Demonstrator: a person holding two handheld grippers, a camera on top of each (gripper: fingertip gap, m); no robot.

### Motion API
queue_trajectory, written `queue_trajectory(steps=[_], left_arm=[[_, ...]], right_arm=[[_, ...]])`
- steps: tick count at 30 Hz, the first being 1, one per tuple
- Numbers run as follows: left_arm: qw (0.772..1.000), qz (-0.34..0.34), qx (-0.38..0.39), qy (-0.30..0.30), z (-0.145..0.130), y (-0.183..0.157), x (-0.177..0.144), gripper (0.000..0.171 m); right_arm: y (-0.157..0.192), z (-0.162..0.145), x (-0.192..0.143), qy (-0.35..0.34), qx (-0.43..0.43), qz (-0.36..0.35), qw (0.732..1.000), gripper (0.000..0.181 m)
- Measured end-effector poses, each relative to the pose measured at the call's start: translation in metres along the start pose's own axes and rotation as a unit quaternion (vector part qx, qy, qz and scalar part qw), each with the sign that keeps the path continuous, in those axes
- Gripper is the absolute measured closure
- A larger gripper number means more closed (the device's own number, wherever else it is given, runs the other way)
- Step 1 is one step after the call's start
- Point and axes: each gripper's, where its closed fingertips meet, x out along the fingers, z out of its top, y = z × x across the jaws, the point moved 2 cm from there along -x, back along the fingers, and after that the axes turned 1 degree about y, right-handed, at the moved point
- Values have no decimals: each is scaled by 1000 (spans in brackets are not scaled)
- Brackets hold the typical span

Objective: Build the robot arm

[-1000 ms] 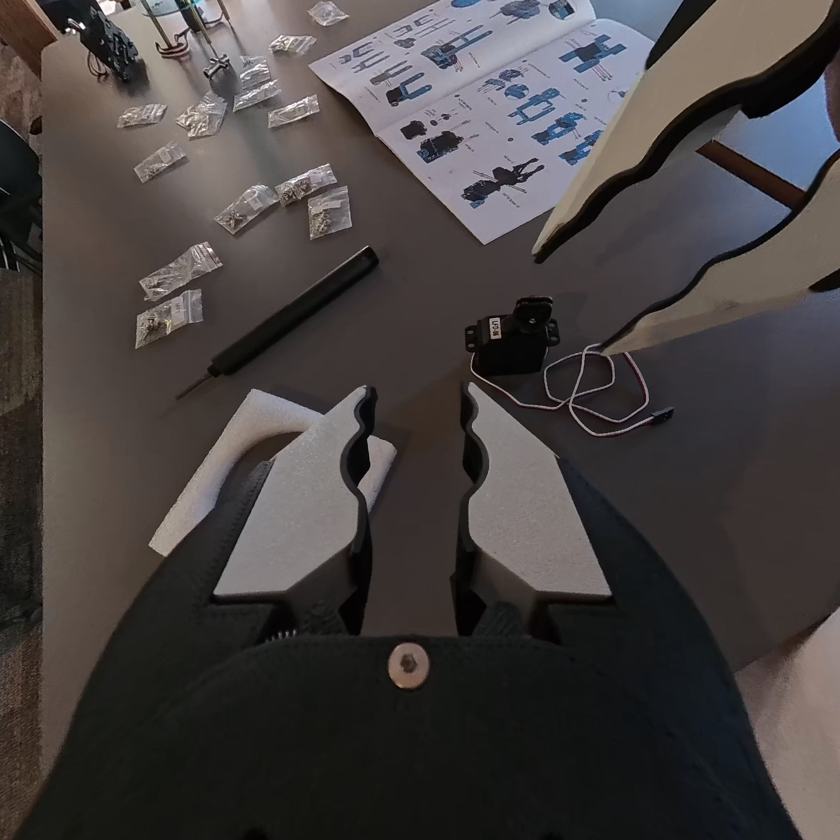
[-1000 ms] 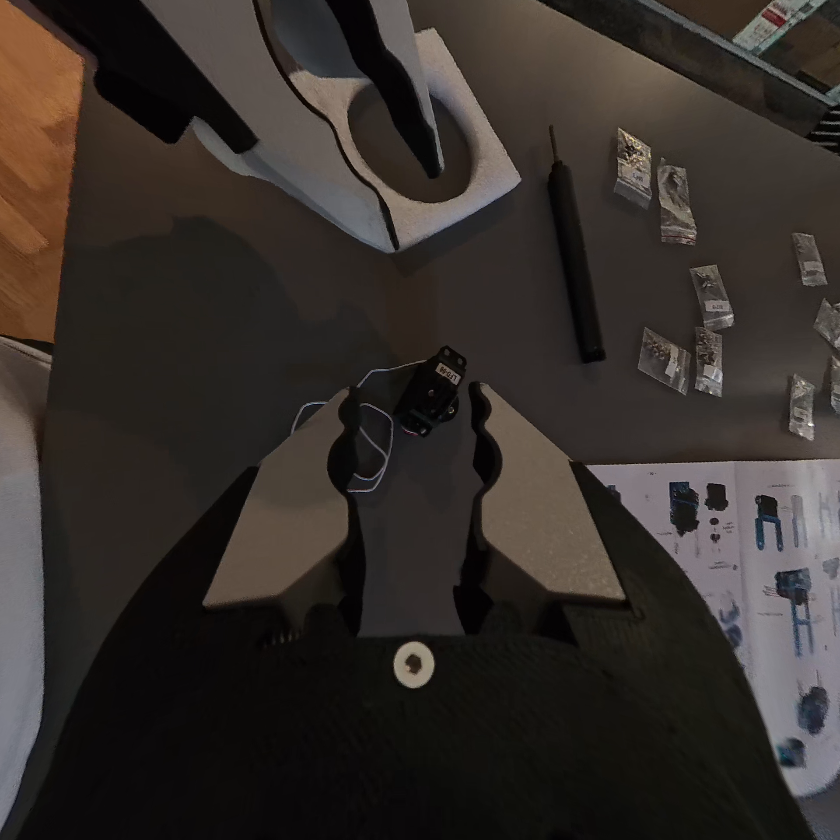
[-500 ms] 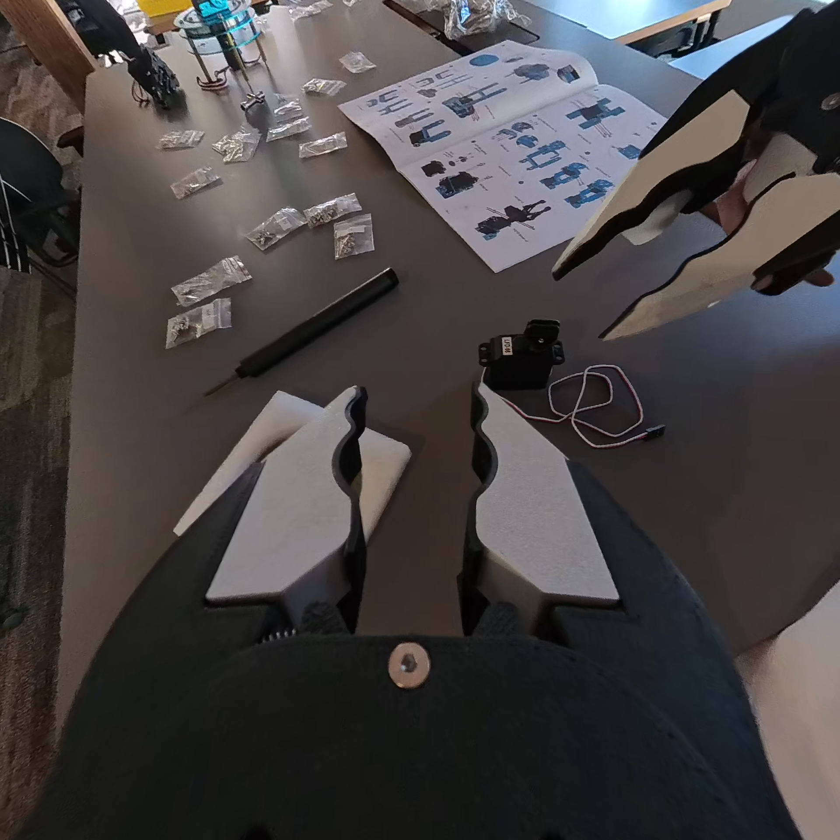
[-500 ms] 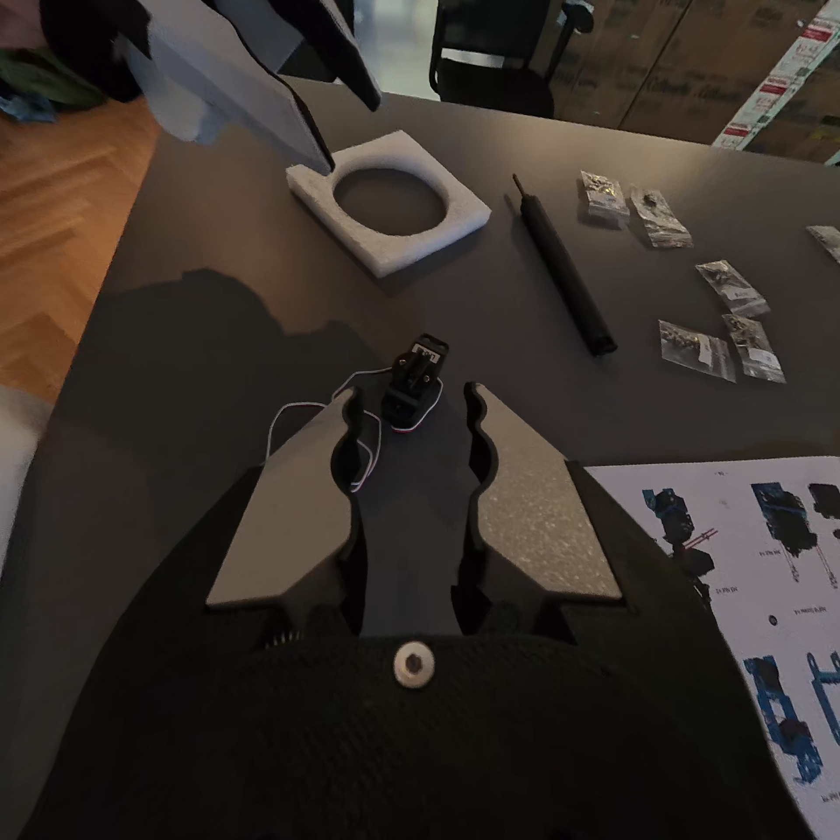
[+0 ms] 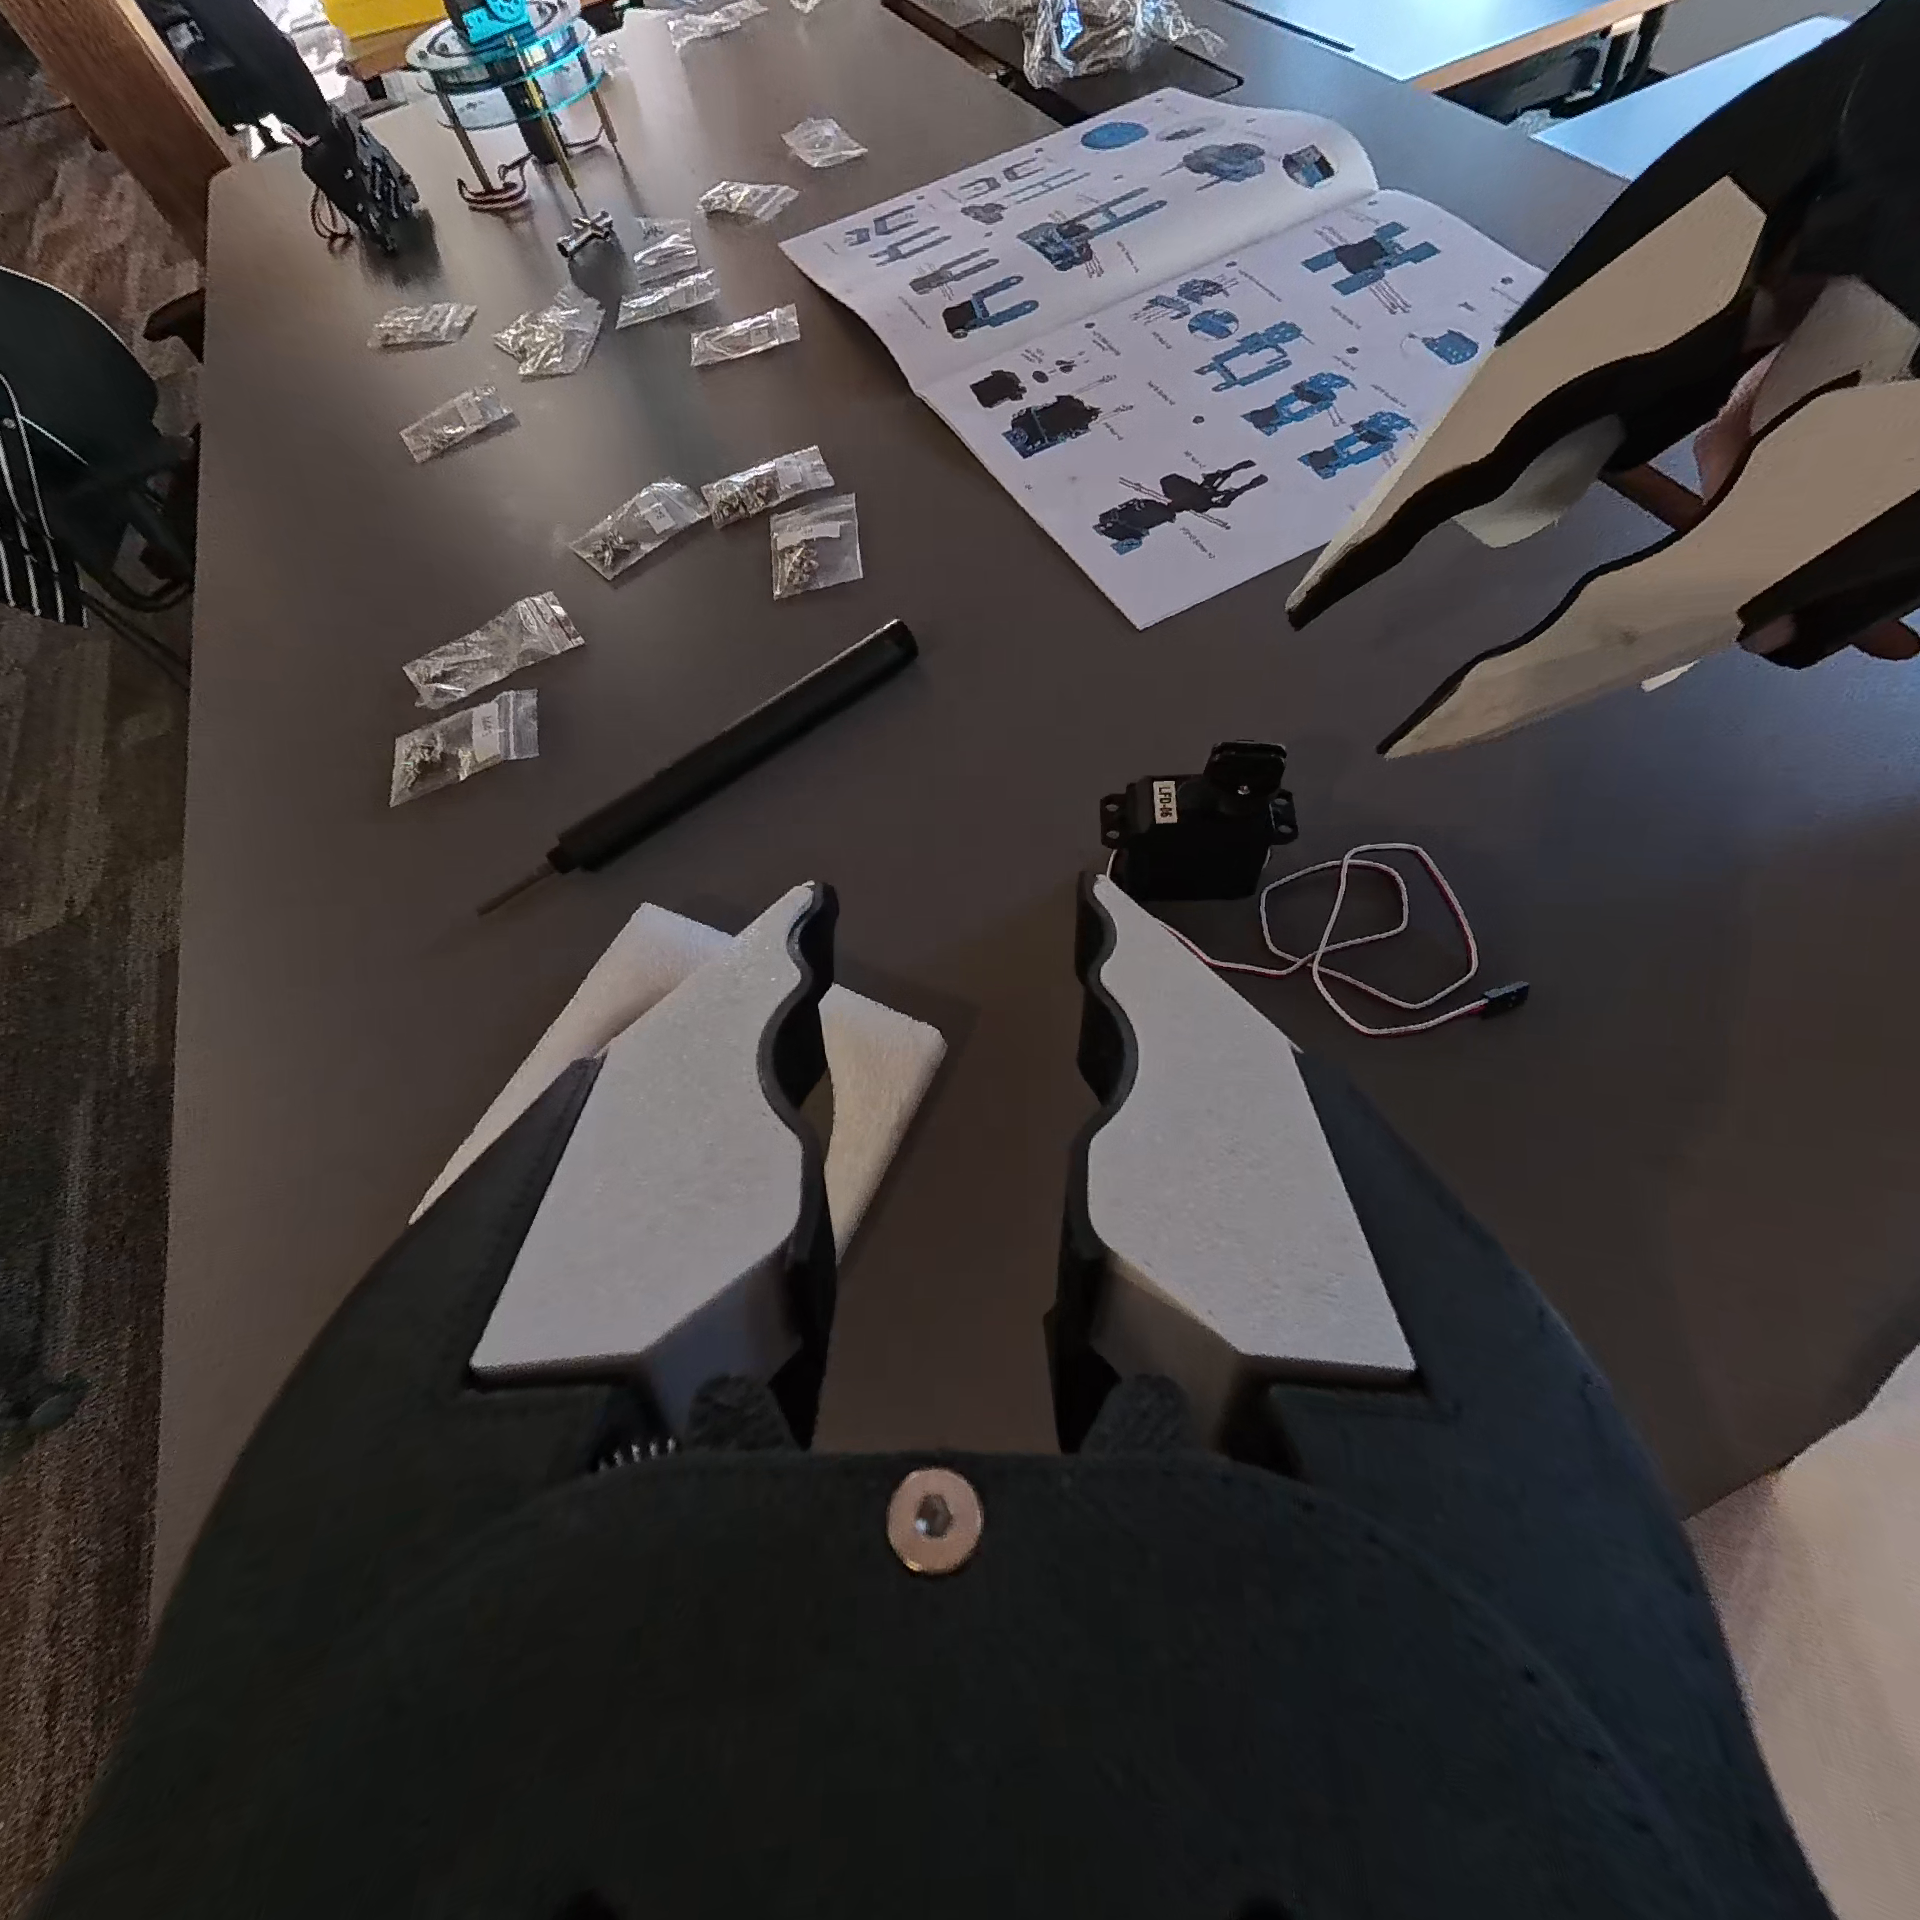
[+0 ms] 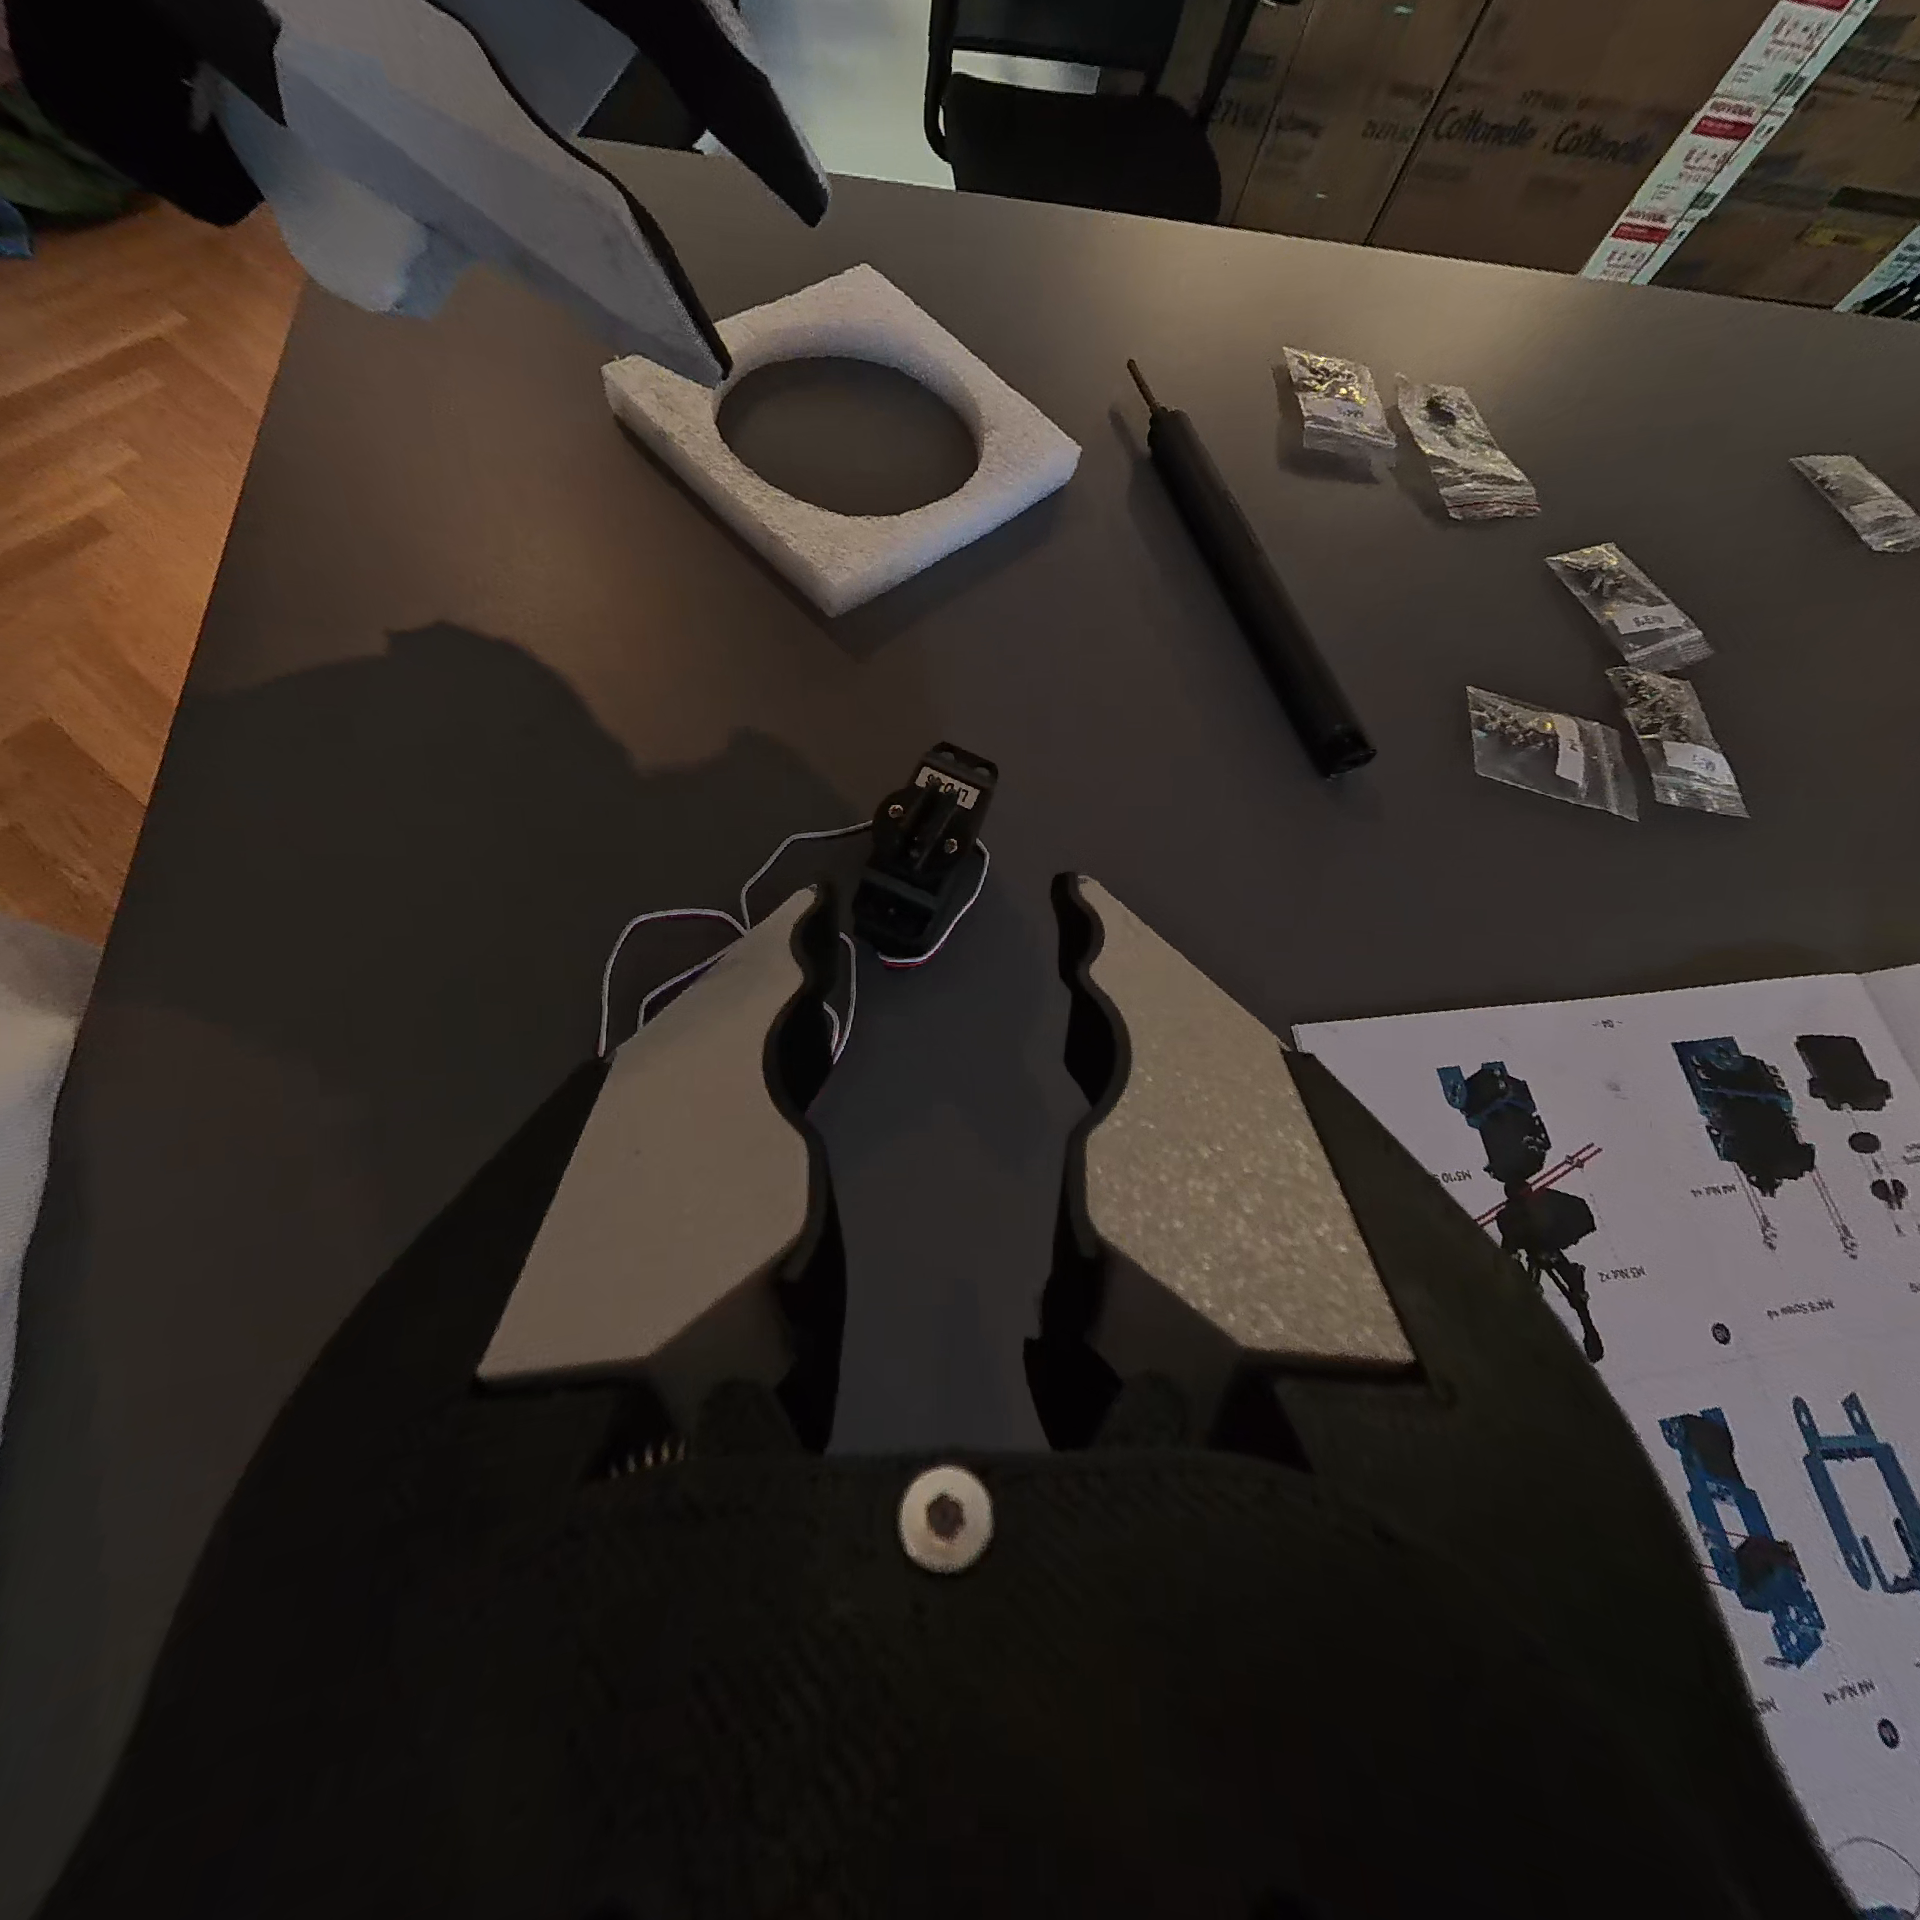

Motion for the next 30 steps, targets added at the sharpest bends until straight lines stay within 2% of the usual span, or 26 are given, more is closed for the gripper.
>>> queue_trajectory(steps=[20, 30], left_arm=[[1000, -1, 6, 8, -1, -5, -1, 125], [1000, 24, -10, -1, 3, -16, -20, 125]], right_arm=[[1, -2, -2, 12, -5, -2, 1000, 140], [4, -4, -6, 27, -7, -1, 1000, 140]])
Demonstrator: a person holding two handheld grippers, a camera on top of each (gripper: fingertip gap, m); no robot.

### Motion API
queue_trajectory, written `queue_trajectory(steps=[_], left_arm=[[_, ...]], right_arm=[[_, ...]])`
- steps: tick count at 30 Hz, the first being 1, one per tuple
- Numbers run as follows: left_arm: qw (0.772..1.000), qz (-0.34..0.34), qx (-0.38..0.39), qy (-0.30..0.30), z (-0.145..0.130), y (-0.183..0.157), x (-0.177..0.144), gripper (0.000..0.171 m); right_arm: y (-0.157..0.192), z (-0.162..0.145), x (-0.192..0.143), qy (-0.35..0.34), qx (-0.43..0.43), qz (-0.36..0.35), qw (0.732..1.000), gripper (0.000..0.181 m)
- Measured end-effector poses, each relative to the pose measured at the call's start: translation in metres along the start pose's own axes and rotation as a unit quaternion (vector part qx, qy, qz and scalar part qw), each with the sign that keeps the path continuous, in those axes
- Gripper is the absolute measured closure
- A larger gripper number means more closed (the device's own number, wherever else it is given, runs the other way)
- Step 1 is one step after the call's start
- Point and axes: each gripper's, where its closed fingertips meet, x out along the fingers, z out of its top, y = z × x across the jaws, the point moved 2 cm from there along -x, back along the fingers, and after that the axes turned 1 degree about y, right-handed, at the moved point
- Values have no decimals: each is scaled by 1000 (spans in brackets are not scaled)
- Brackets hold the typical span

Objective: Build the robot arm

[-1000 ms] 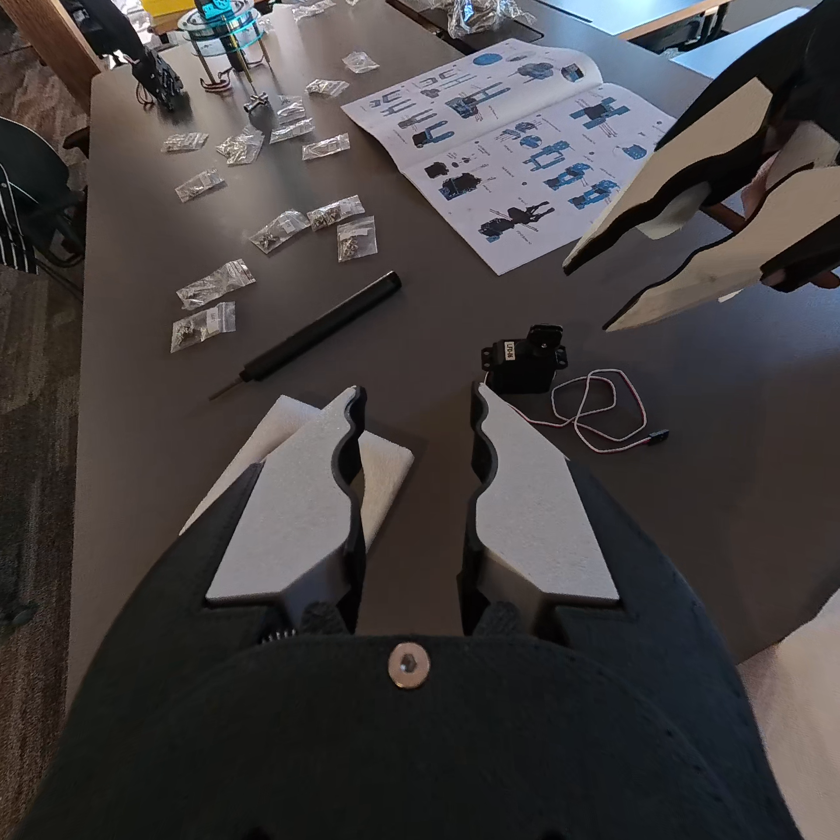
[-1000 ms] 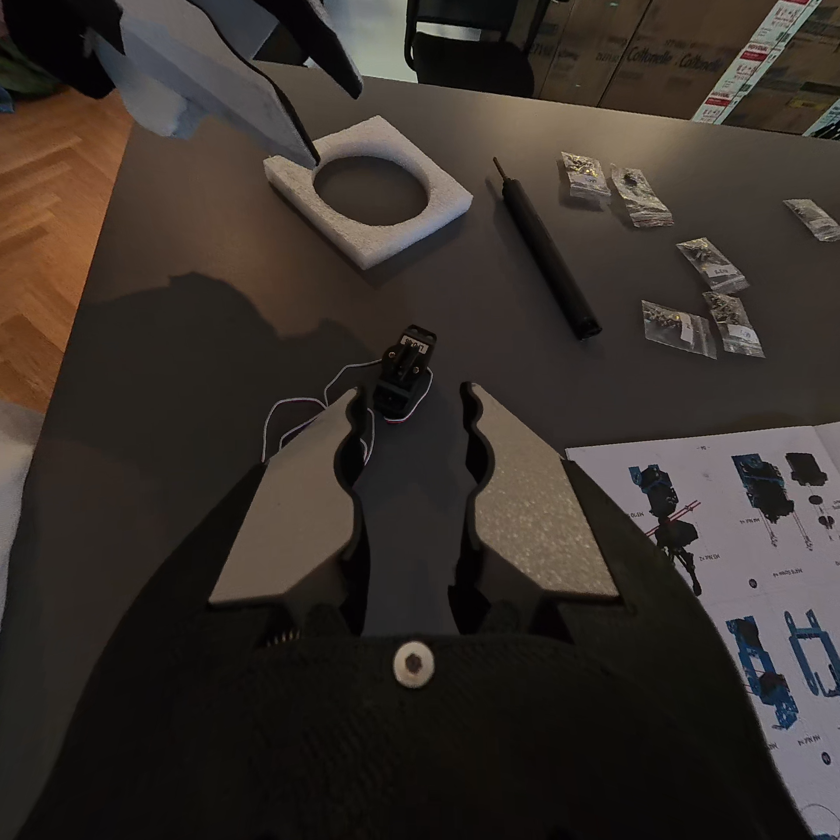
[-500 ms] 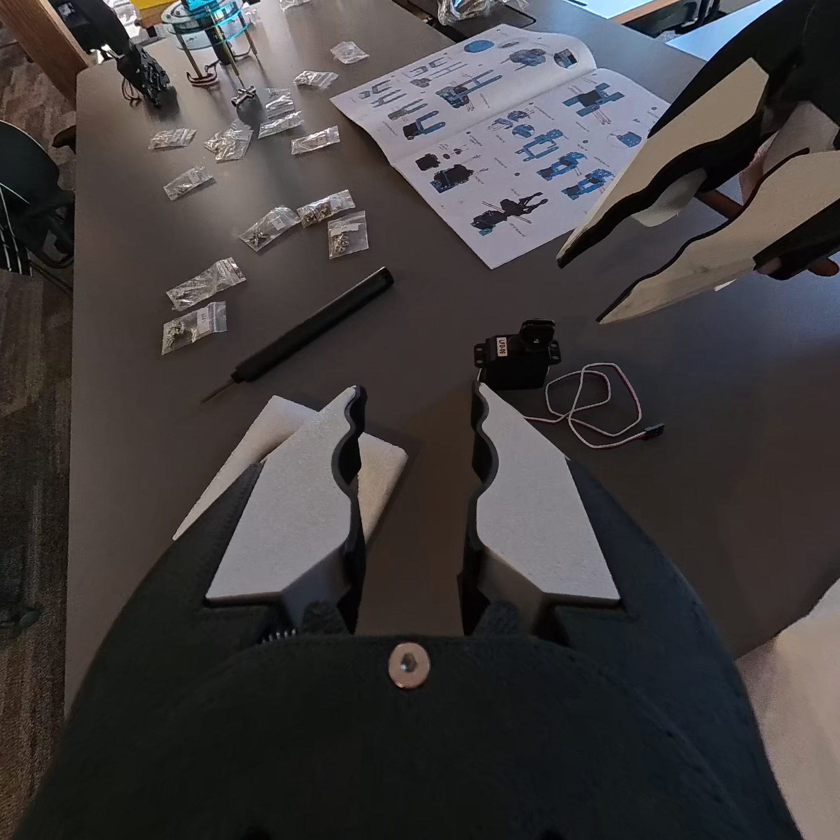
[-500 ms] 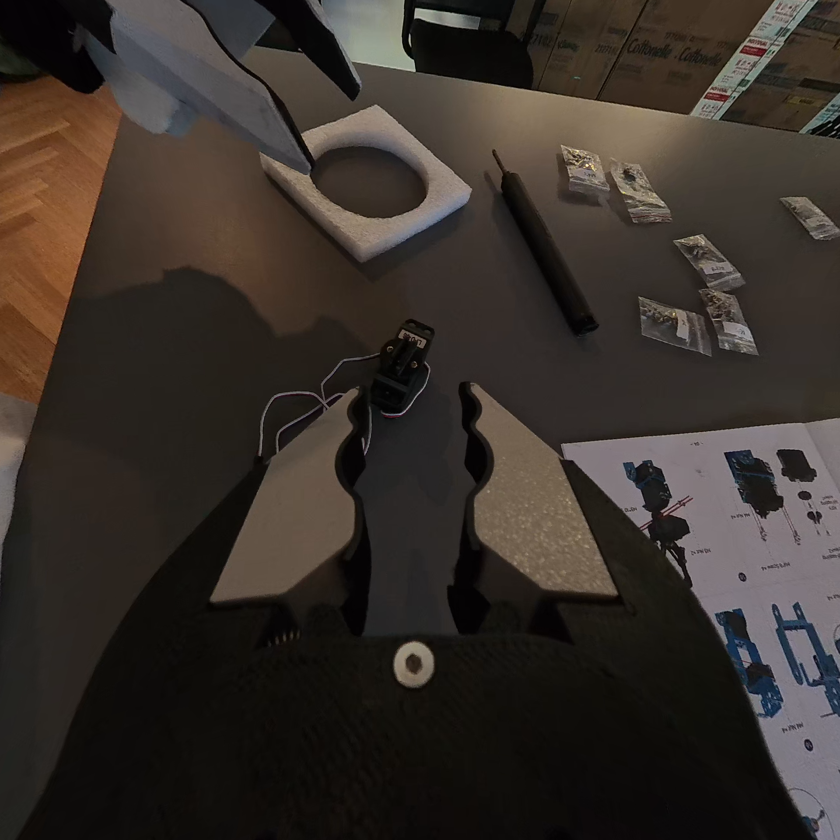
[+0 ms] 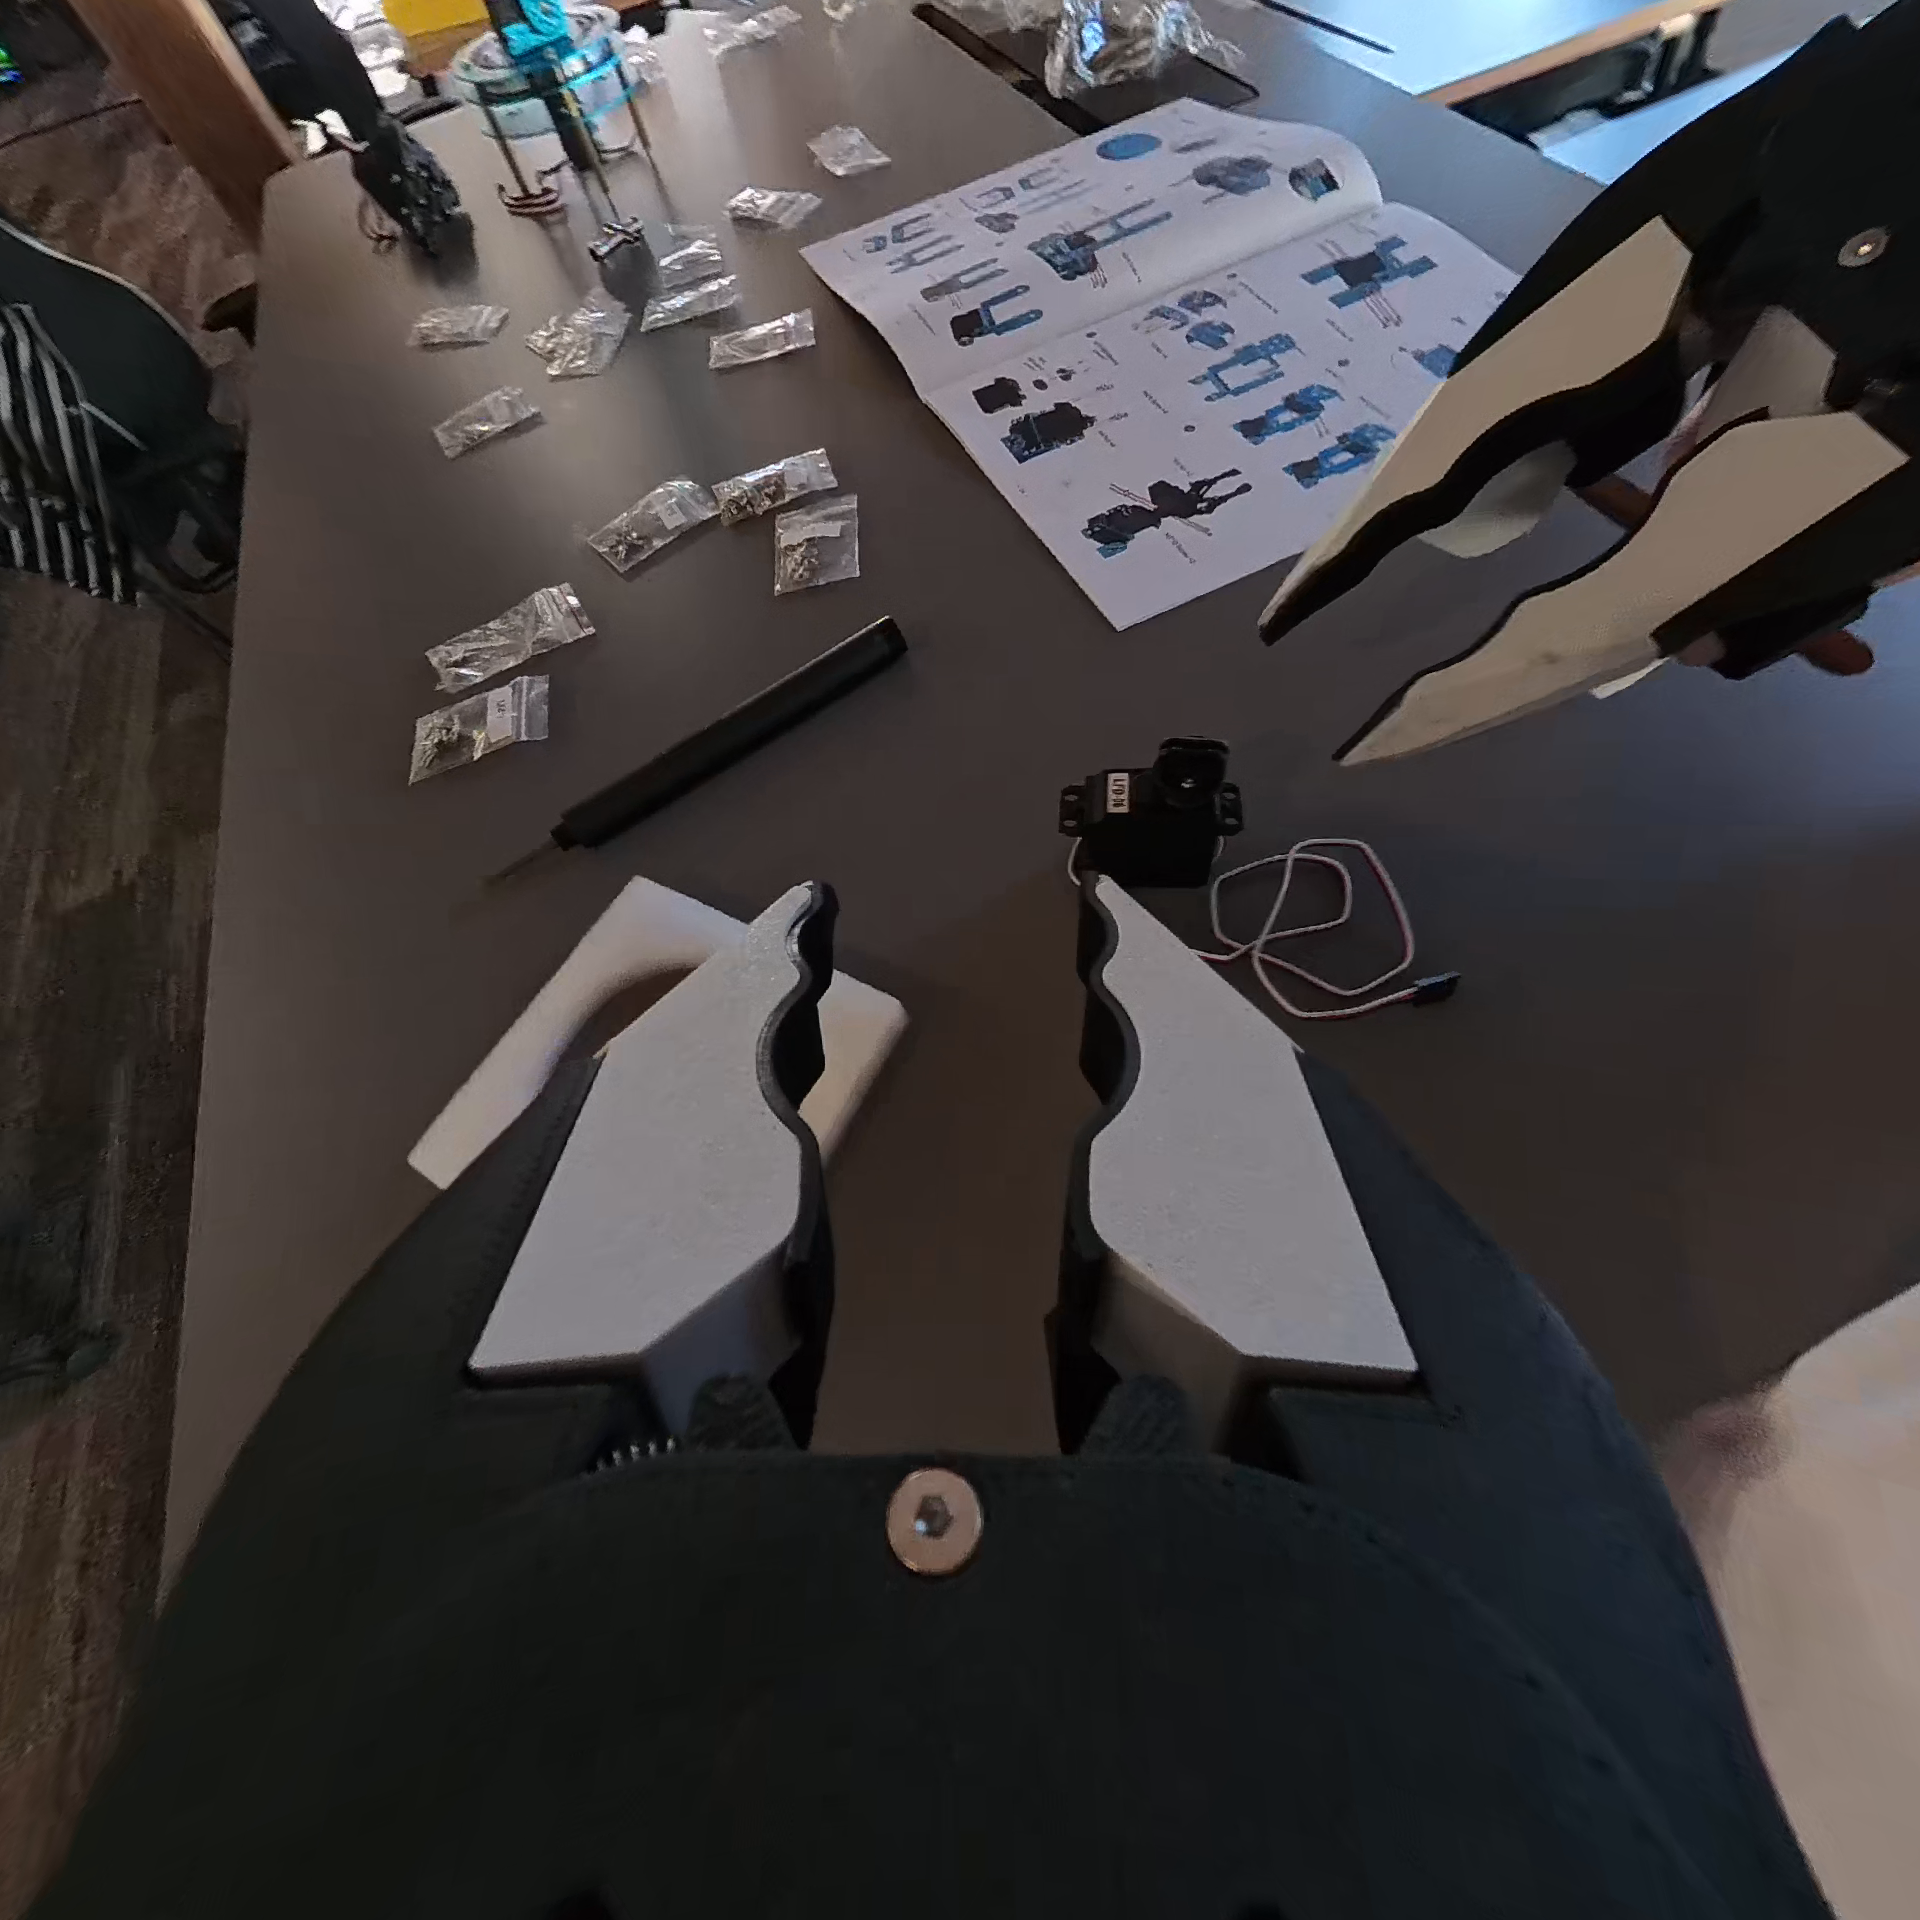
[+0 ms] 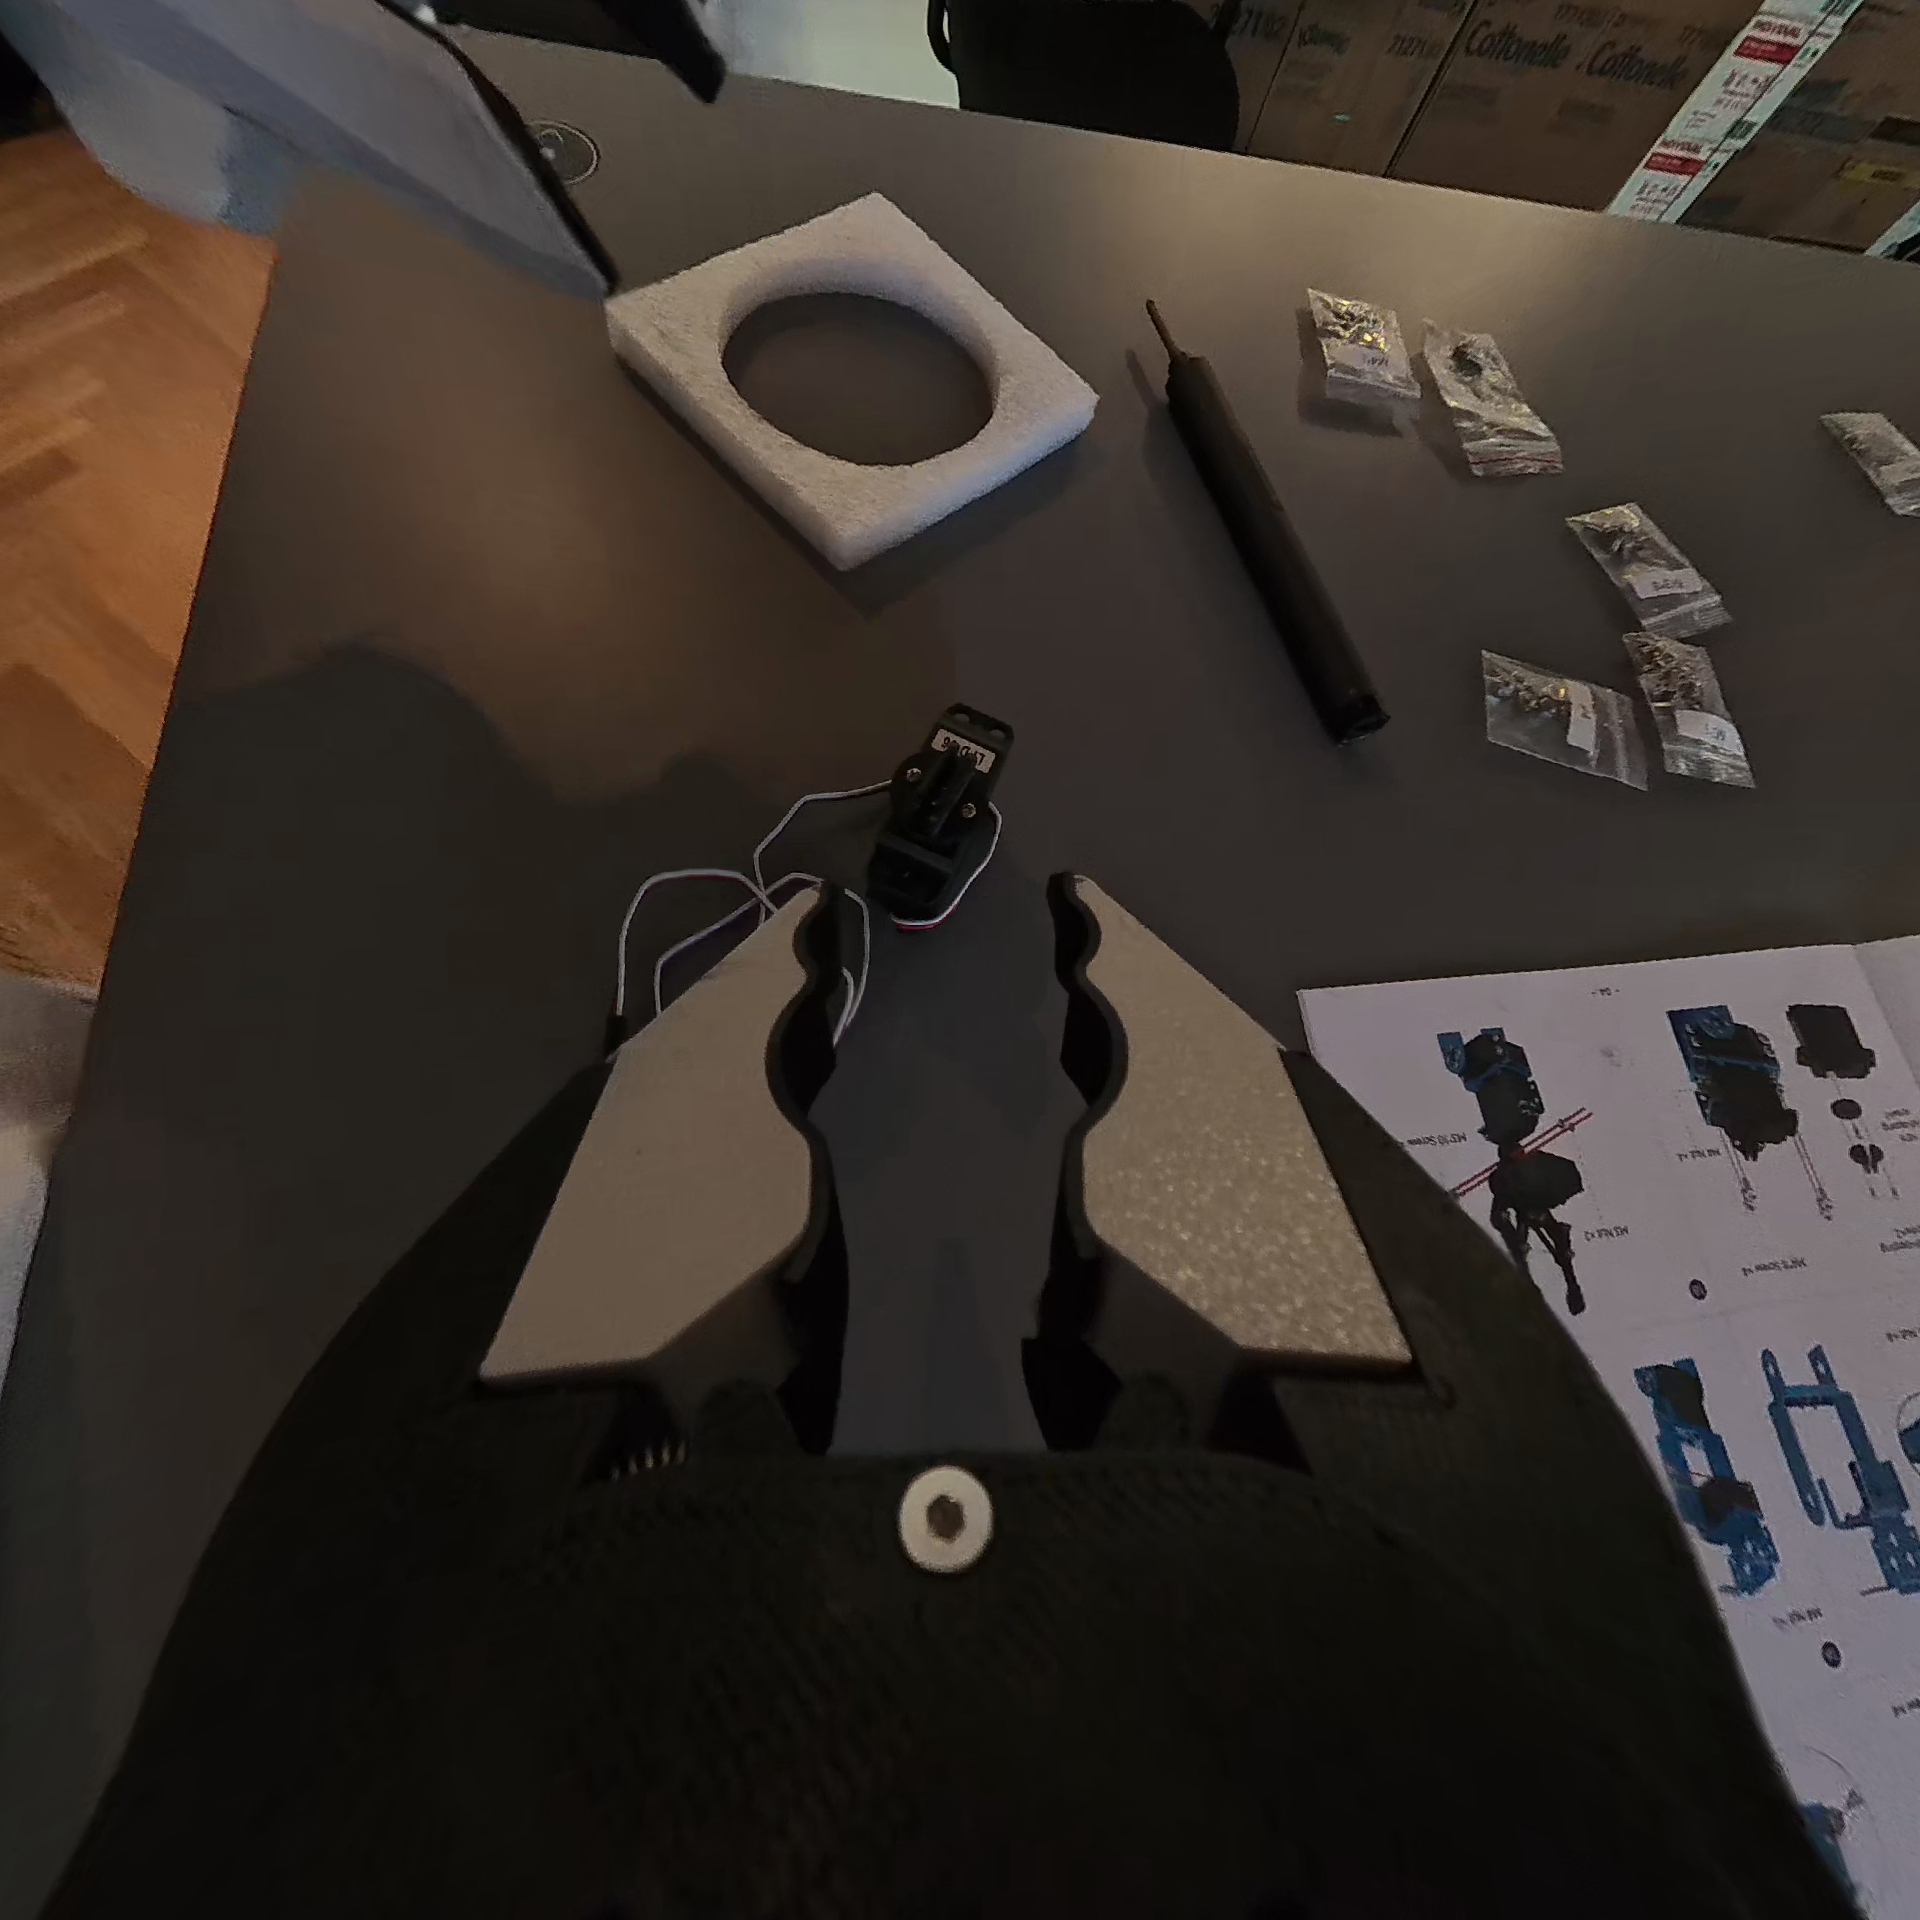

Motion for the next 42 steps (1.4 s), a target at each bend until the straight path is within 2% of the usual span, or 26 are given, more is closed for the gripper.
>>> queue_trajectory(steps=[8, 11, 13, 15, 18, 20, 22, 24, 27, 29, 32, 37, 38, 39, 40, 42], left_arm=[[998, 3, -53, 15, -23, -32, -7, 127], [998, -20, -54, 11, -29, -37, -2, 128], [998, -47, -47, 2, -29, -37, -2, 131], [997, -73, -26, -11, -28, -32, -9, 143], [994, -101, -1, -42, -31, -8, -30, 151], [990, -127, 12, -62, -41, 15, -51, 162], [986, -150, 27, -71, -59, 46, -74, 170], [984, -164, 22, -62, -80, 84, -96, 171], [977, -204, 5, -55, -103, 129, -128, 171], [973, -222, 9, -60, -108, 156, -139, 171], [961, -262, 20, -89, -99, 186, -135, 166], [926, -359, -1, -119, -66, 208, -98, 150], [919, -370, -7, -132, -58, 212, -89, 143], [915, -377, -17, -146, -49, 217, -80, 124], [908, -388, -28, -154, -42, 222, -72, 113], [888, -431, -50, -150, -33, 231, -63, 110]], right_arm=[[-1, -2, -1, -16, 26, 48, 998, 141], [0, 0, -4, -22, 36, 60, 997, 144], [-4, -4, -8, -10, 44, 41, 998, 144], [-2, -6, -17, -19, 69, 27, 997, 145], [12, -12, -30, -27, 111, 12, 993, 155], [21, -16, -37, -24, 126, -31, 991, 159], [35, -15, -39, -30, 144, -78, 986, 172], [52, -6, -35, -54, 185, -120, 974, 181], [68, 15, -18, -99, 241, -169, 950, 181], [75, 25, -6, -84, 260, -200, 941, 181], [81, 40, -1, -63, 258, -267, 926, 181], [68, 46, -2, -63, 277, -354, 891, 181], [61, 44, -2, -64, 277, -372, 884, 181], [51, 40, -3, -62, 274, -390, 877, 181], [40, 35, -4, -56, 280, -408, 867, 181], [23, 30, -5, -41, 302, -420, 855, 181]])
